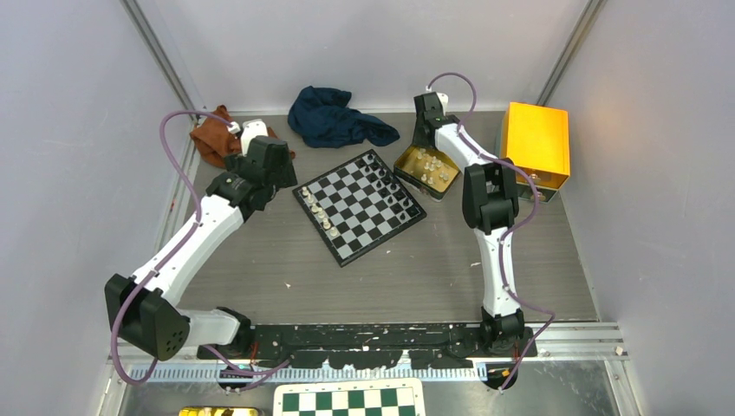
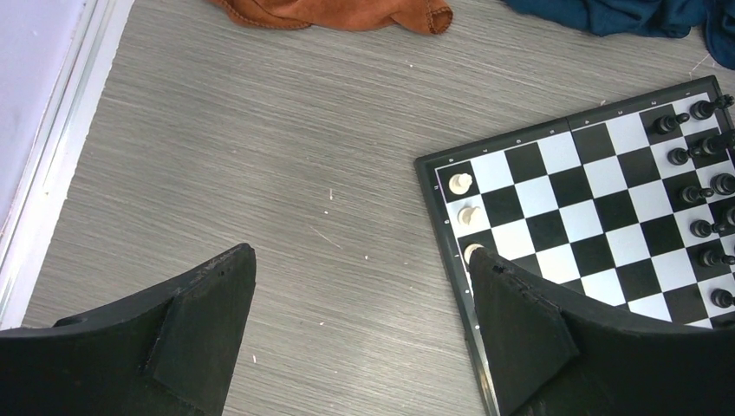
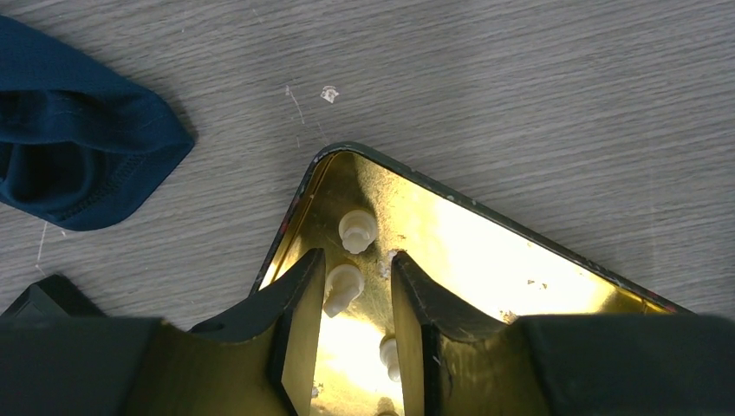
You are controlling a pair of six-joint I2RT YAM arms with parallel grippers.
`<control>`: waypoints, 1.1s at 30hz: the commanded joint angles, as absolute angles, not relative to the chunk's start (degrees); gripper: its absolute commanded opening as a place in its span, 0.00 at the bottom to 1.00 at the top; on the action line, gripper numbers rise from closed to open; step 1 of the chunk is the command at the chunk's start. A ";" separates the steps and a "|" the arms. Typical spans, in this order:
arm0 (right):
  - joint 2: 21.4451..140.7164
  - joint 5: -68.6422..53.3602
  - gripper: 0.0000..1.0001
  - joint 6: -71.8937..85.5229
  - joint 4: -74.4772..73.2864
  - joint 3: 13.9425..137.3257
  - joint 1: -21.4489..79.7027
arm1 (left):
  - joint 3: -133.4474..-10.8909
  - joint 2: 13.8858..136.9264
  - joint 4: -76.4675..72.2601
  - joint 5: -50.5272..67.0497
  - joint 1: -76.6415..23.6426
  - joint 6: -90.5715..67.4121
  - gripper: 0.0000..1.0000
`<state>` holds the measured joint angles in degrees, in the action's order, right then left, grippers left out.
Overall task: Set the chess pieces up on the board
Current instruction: Pick up the chess piece from the storage box.
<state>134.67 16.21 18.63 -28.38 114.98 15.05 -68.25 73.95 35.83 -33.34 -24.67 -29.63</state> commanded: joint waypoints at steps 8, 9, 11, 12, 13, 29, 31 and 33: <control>135.43 15.39 0.38 19.38 -25.84 118.42 14.20 | -71.27 75.29 33.51 -34.49 -24.43 -29.87 0.93; 135.56 15.32 0.38 19.35 -25.84 118.51 14.19 | -71.32 75.44 33.46 -34.46 -24.43 -29.79 0.93; 135.75 15.16 0.38 19.42 -25.88 118.64 14.15 | -71.37 75.69 33.35 -34.45 -24.44 -29.73 0.93; 135.90 15.06 0.37 19.38 -25.84 118.77 14.04 | -71.44 75.82 33.32 -34.45 -24.43 -29.71 0.93; 135.91 14.99 0.37 19.42 -25.86 118.82 14.00 | -71.52 75.91 33.31 -34.45 -24.43 -29.63 0.93; 137.10 13.99 0.27 19.58 -26.28 120.08 13.67 | -72.16 77.50 32.92 -34.45 -24.43 -29.05 0.93; 137.07 13.91 0.26 19.53 -26.37 119.99 13.71 | -72.16 77.52 32.92 -34.53 -24.43 -29.06 0.93; 136.94 13.89 0.23 19.53 -26.39 119.77 13.71 | -72.01 77.43 32.88 -34.52 -24.43 -29.08 0.93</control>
<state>137.32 14.11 19.03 -28.05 117.43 14.00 -69.43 77.78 35.44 -33.32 -24.67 -29.50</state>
